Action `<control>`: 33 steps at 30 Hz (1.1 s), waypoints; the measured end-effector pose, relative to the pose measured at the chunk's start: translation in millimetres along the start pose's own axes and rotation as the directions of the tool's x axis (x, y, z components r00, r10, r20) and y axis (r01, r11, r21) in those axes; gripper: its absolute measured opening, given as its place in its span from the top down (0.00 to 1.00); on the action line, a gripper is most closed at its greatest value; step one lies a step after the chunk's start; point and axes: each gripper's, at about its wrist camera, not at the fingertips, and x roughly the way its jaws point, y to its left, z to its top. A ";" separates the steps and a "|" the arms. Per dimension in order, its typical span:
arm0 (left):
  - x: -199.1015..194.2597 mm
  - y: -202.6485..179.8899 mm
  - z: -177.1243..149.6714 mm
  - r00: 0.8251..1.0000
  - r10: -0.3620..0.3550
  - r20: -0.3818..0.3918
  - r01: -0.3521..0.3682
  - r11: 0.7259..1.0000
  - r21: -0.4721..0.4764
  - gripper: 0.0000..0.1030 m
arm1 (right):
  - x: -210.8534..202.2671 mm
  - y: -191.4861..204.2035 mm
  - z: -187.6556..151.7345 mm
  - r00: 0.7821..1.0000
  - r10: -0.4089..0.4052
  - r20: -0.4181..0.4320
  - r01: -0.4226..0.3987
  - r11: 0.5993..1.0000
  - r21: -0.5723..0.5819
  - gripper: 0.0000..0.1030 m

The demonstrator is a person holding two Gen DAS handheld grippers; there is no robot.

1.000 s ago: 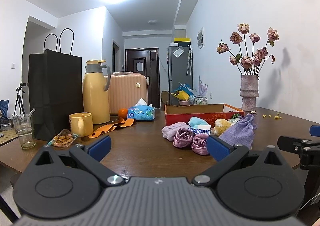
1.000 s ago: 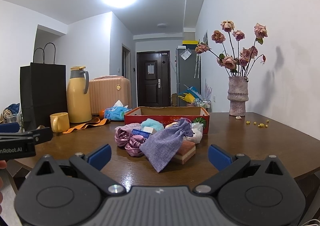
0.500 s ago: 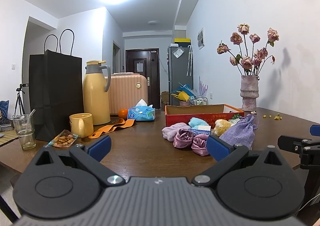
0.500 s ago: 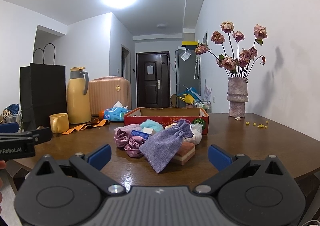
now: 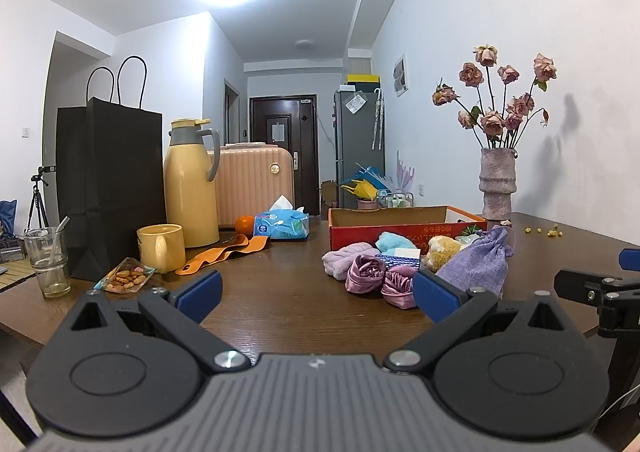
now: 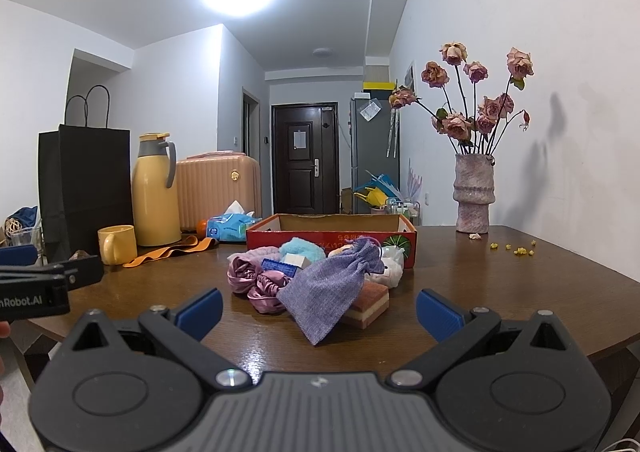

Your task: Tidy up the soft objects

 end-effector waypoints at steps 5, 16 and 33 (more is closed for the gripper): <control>-0.2 -0.5 -0.3 1.000 0.000 -0.001 0.000 1.000 0.000 0.00 | 0.2 -0.4 -0.5 1.000 0.000 0.001 0.000 1.000 0.001 0.00; -0.2 -0.5 -0.4 1.000 0.000 -0.001 0.000 1.000 0.000 0.00 | -0.9 -0.7 -0.2 1.000 -0.005 0.008 0.005 1.000 -0.002 0.00; 3.0 -2.5 -7.5 0.999 -0.031 -0.026 0.031 1.000 0.004 0.00 | 2.2 -2.5 -3.3 1.000 -0.009 -0.006 0.009 1.000 0.013 0.00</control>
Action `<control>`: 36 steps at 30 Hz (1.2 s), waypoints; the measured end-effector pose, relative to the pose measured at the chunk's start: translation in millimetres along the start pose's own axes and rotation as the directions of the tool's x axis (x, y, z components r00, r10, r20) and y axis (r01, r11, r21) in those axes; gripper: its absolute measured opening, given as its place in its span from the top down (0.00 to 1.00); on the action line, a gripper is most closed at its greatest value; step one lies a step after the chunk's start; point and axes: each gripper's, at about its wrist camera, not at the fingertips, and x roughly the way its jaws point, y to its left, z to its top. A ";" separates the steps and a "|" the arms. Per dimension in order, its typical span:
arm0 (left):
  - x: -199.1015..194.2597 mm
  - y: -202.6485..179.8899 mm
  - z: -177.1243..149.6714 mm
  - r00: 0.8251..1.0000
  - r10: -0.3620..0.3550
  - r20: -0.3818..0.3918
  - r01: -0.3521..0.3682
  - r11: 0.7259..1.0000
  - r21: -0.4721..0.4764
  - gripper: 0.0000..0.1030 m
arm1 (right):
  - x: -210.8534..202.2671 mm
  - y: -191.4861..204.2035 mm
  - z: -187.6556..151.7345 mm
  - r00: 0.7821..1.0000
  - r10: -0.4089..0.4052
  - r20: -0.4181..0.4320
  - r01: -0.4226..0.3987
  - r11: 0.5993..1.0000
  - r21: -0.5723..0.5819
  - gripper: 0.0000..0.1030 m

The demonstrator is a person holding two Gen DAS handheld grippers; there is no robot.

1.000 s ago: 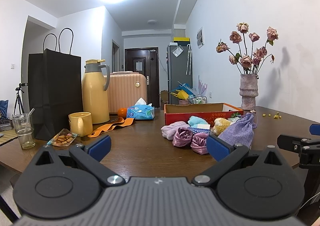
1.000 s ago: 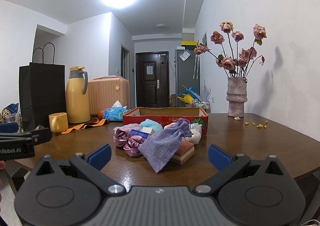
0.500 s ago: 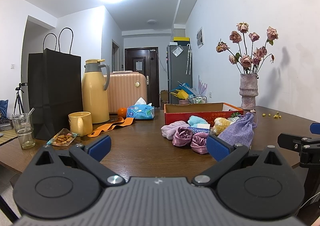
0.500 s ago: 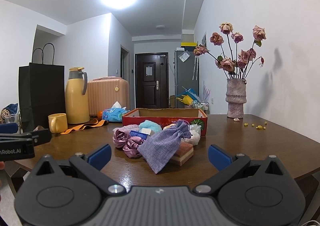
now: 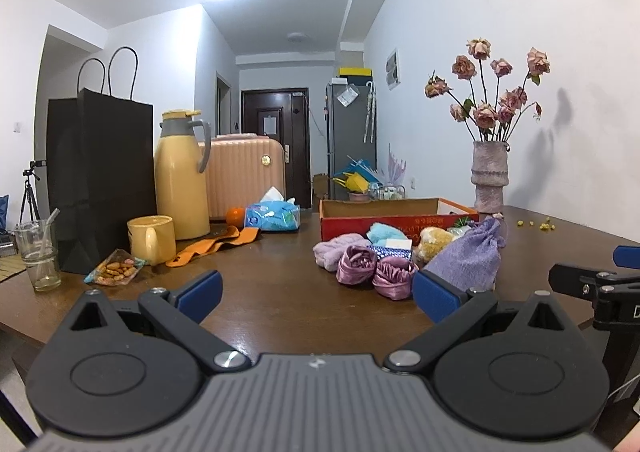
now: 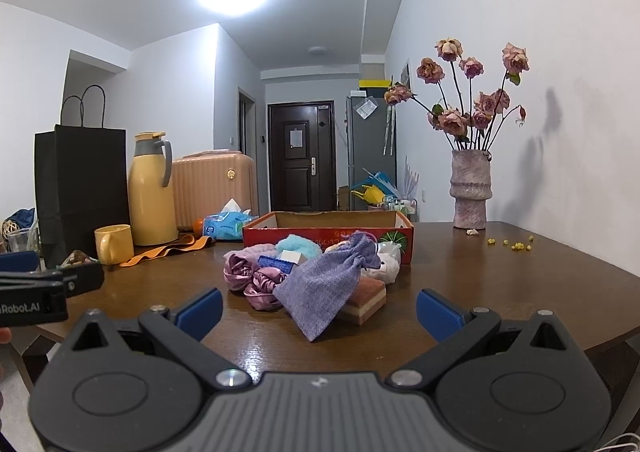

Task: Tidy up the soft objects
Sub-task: 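Reach the right tool to the purple drawstring pouch and close on it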

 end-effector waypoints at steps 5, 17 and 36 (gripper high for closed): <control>27.1 1.4 5.9 1.000 -0.011 -0.010 0.011 1.000 -0.014 0.00 | 12.7 0.4 0.2 1.000 -0.007 0.007 0.008 0.998 -0.066 0.00; 125.2 -23.1 -4.9 0.978 -0.174 -0.112 0.172 0.985 -0.032 0.00 | 106.0 -38.3 7.2 0.997 0.041 -0.061 -0.043 0.999 -0.020 0.00; 222.4 -59.5 -14.7 0.824 -0.497 -0.271 0.369 0.835 -0.408 0.33 | 213.9 -74.5 37.5 0.945 0.224 -0.237 -0.211 0.974 0.079 0.65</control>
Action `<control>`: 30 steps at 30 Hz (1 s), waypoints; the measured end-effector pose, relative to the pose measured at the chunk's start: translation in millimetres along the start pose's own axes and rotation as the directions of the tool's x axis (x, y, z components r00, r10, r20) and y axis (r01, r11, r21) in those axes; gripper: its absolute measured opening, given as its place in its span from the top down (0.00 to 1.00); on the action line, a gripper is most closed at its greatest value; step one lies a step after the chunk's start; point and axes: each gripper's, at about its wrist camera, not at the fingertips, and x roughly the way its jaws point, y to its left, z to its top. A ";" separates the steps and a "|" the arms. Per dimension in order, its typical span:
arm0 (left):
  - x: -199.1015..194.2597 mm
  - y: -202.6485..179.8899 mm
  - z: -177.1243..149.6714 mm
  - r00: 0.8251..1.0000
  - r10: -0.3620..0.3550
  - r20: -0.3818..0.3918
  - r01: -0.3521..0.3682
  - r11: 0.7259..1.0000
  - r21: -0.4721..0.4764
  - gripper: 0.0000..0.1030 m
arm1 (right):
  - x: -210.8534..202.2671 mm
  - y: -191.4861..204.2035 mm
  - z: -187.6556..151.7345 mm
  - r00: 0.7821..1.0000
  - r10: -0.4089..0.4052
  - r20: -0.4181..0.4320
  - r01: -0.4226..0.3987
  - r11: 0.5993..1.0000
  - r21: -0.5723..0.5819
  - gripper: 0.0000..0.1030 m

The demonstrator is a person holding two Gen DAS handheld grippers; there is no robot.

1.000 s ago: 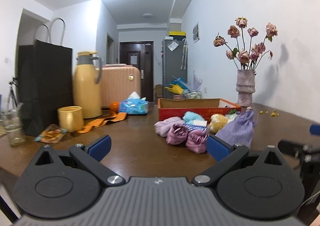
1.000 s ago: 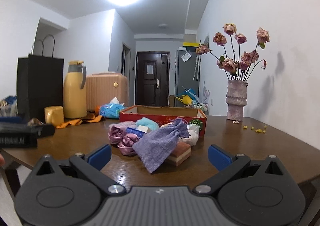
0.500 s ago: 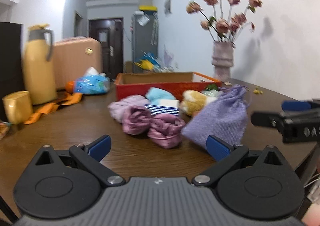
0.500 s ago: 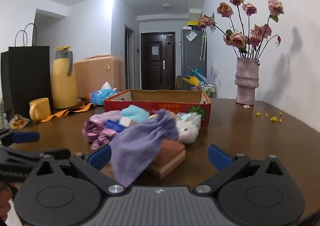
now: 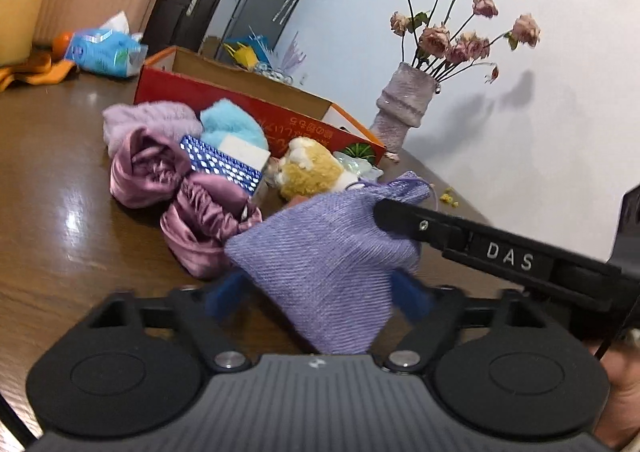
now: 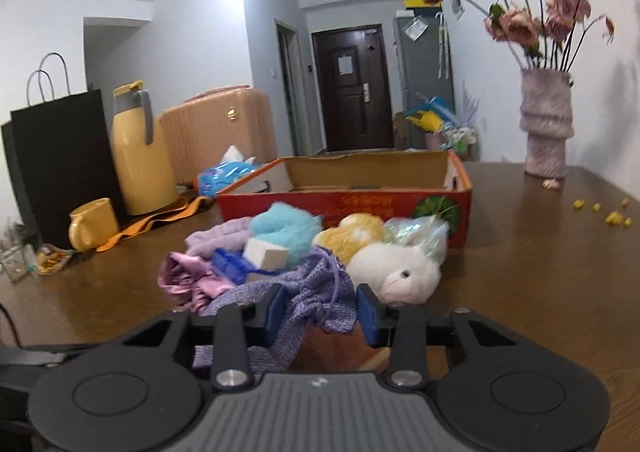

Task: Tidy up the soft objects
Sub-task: 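Reach the right tool to the purple drawstring pouch and close on it, then lift the purple pouch with the right tool and carry it over the box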

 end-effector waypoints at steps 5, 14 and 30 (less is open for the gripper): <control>-38.6 17.0 -2.6 0.999 -0.041 0.014 0.042 0.999 -0.012 0.49 | -22.5 9.3 -12.5 0.998 0.060 -0.027 -0.057 0.992 0.109 0.67; -126.0 40.9 -13.9 0.993 0.055 0.104 -0.060 0.997 0.041 0.53 | -46.4 71.9 -52.6 0.989 0.140 -0.050 -0.126 0.969 0.211 0.63; -172.1 42.2 -2.8 0.955 0.009 0.295 -0.032 0.997 0.071 0.84 | -59.9 140.0 -27.6 0.969 0.237 0.069 -0.236 0.971 -0.021 0.72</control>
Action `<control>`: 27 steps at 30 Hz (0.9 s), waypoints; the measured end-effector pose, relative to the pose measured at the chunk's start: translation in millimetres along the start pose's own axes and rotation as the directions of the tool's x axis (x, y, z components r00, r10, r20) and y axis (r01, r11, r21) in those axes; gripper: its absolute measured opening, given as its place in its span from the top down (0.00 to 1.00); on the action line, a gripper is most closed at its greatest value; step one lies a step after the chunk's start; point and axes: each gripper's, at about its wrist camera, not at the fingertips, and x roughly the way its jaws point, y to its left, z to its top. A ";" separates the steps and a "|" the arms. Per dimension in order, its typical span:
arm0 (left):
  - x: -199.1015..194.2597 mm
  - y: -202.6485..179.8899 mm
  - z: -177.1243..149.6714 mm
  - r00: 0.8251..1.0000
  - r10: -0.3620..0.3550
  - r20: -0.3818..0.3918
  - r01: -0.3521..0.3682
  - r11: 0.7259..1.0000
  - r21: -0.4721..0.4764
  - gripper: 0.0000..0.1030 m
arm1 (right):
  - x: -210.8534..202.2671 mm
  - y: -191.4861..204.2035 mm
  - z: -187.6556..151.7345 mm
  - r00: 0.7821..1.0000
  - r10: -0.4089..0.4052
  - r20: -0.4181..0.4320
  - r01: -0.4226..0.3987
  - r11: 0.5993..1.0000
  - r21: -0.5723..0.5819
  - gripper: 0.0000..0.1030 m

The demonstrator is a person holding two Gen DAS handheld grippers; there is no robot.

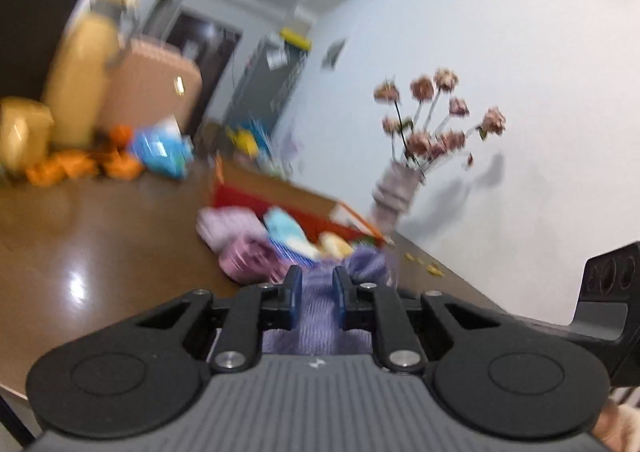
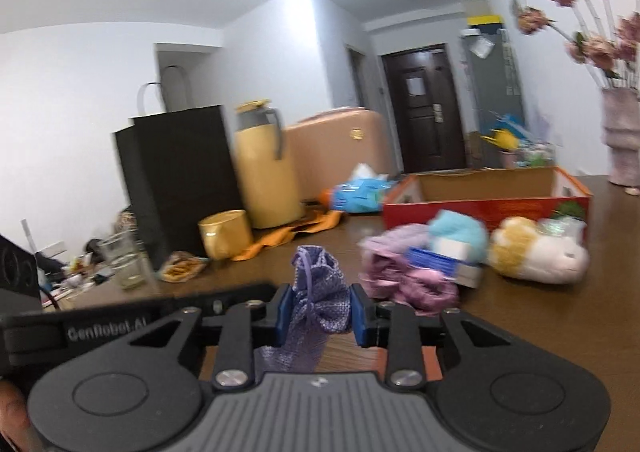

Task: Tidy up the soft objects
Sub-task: 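Lift the purple pouch with the right tool and carry it over the box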

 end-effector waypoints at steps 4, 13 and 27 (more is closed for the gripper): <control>-7.0 14.6 -3.0 0.990 0.139 -0.025 -0.138 0.990 0.036 0.78 | 30.7 10.6 -13.3 0.994 0.053 -0.099 -0.047 0.997 0.057 0.72; 5.7 24.7 -21.7 0.972 0.211 -0.103 -0.208 0.977 0.037 0.41 | 43.0 -30.3 -26.3 0.962 -0.245 -0.121 0.249 0.968 0.020 0.72; 71.9 20.6 -40.0 0.964 0.085 -0.253 -0.103 0.993 -0.061 0.53 | 22.4 -57.8 -22.0 0.975 -0.189 -0.113 0.199 0.976 0.086 0.56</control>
